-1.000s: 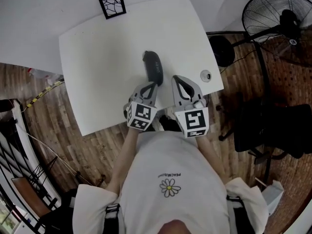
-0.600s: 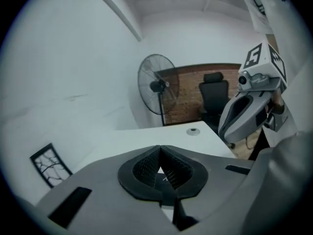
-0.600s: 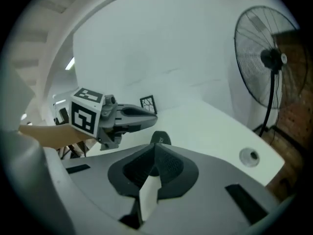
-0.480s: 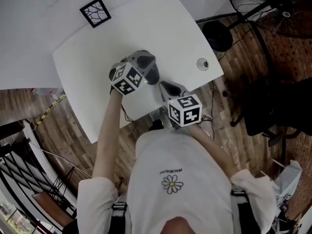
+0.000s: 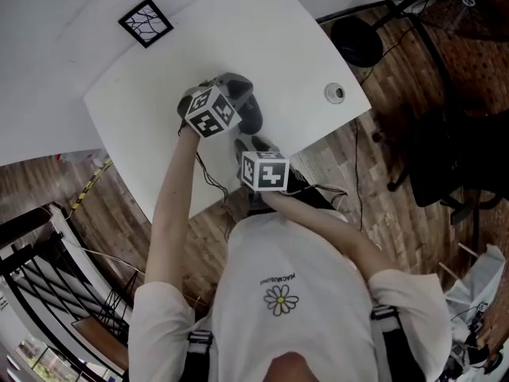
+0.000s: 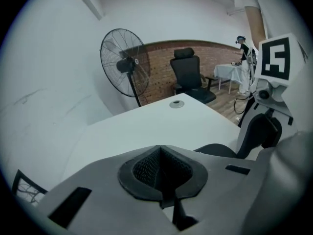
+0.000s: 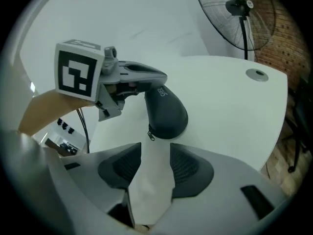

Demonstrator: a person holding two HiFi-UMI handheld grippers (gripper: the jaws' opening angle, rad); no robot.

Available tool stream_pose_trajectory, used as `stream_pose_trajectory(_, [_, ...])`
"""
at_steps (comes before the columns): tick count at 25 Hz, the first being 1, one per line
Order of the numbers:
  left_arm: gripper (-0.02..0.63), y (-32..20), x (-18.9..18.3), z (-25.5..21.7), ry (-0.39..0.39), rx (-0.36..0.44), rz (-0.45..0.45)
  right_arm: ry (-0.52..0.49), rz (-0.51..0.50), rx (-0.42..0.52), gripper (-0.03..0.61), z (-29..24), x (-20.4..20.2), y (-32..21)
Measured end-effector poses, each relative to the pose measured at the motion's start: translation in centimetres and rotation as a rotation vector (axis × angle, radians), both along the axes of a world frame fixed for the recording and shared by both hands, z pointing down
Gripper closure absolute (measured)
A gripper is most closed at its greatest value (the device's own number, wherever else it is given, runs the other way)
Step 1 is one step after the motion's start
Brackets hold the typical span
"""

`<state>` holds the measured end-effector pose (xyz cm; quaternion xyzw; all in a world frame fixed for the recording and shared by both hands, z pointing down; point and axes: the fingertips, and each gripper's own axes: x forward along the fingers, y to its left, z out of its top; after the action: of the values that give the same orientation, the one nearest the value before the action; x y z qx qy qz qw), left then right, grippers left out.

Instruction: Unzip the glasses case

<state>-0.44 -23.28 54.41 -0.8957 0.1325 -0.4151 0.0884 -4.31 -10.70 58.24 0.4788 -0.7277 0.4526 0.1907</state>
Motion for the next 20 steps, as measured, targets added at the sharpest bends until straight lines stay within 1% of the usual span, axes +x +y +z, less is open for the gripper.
stream_pose_trajectory(3, [0.603, -0.1, 0.1, 0.0, 0.029, -0.029, -0.027, -0.014, 0.042, -0.048, 0.41, 0.9, -0.6, 0.0])
stream_pose_trajectory(6, [0.603, -0.3, 0.1, 0.1, 0.05, -0.064, -0.072, 0.006, 0.042, -0.013, 0.41, 0.7, -0.7, -0.4])
stream_pose_trajectory(8, [0.603, -0.3, -0.3, 0.0, 0.049, -0.072, -0.102, 0.017, 0.043, 0.01, 0.411, 0.8, -0.4, -0.8])
stream_pose_trajectory(11, [0.603, 0.2, -1.3, -0.2, 0.005, -0.015, -0.121, 0.022, 0.057, 0.018, 0.413, 0.9, 0.6, -1.2])
stream_pose_trajectory(13, [0.603, 0.3, -1.7, -0.3, -0.002, 0.023, -0.146, 0.031, 0.041, 0.027, 0.413, 0.8, 1.1, -1.4])
stream_pose_trajectory(15, [0.603, 0.2, -1.7, -0.2, 0.006, 0.025, -0.175, 0.026, 0.015, 0.031, 0.413, 0.8, 1.2, -1.5])
stream_pose_trajectory(17, [0.603, 0.1, -1.5, -0.2, 0.004, 0.015, -0.184, 0.022, -0.007, 0.03, 0.413, 0.8, 1.4, -1.5])
stream_pose_trajectory(18, [0.603, 0.0, -1.4, -0.2, 0.002, 0.015, -0.185, 0.034, -0.019, 0.034, 0.413, 0.7, 1.6, -1.6])
stream_pose_trajectory(20, [0.603, -0.2, -1.6, -0.4, 0.005, 0.02, -0.194, 0.092, -0.048, 0.062, 0.416, 0.5, 2.4, -2.0])
